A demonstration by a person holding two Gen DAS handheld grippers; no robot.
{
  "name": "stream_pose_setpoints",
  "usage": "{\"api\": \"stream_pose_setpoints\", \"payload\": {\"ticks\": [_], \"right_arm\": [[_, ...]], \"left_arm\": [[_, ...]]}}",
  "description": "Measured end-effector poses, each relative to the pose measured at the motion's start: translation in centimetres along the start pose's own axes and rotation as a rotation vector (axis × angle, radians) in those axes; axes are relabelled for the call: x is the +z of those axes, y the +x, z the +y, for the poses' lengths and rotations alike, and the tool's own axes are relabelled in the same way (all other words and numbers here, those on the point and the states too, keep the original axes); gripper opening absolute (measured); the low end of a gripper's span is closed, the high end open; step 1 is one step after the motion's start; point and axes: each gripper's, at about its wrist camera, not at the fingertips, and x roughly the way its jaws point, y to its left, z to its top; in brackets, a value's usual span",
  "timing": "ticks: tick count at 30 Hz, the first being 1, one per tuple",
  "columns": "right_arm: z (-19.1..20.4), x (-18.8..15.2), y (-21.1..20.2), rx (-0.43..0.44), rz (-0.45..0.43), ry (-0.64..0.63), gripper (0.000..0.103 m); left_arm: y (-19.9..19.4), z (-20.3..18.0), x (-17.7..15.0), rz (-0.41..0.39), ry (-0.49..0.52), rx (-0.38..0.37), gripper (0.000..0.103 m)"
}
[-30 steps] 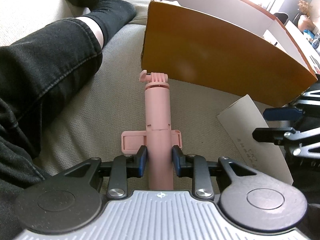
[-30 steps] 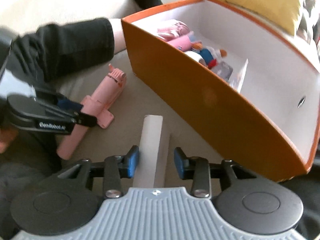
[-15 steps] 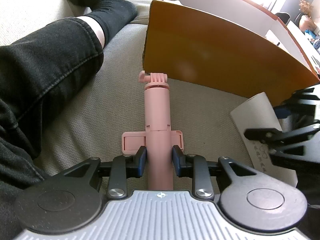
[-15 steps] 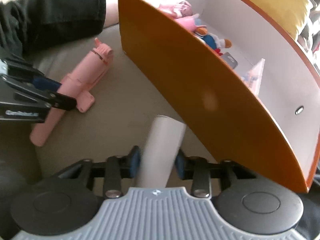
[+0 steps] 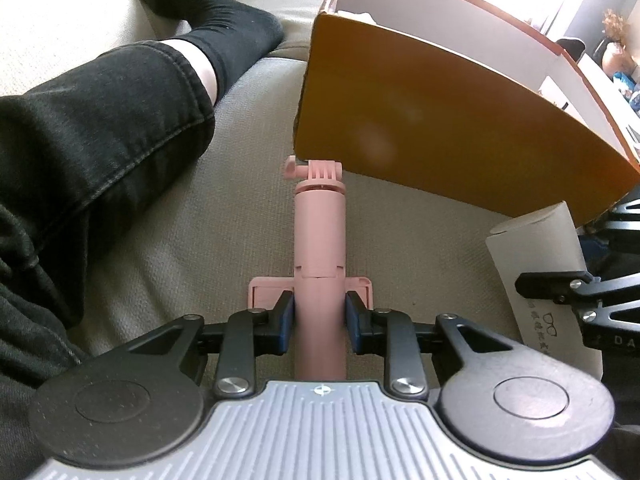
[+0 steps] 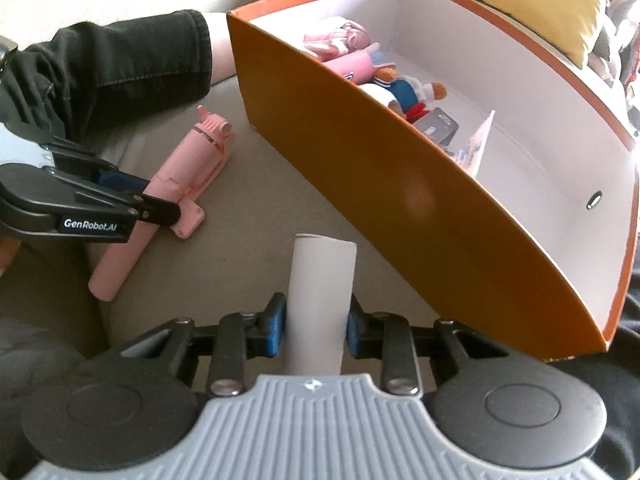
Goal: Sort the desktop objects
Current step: 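Close the right tool on the white flat box and lift it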
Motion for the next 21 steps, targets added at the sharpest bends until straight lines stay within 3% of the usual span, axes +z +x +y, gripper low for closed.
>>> {"api": "stream_pose_setpoints", "payload": {"ticks": [14,21], "right_arm": [[-0.6,-0.1,-0.1,0.022,-0.014,0.111,0.031],[-1.4,-0.3,-2.3,0.095,-0.059,0.144,0.03]], "left_arm": [[-1.8,-1.0,-1.4,-0.034,0.024,0.009,0.03],[-3.4,-0.3,-1.6,-0.074,-0.014,-0.018,0.03]]}}
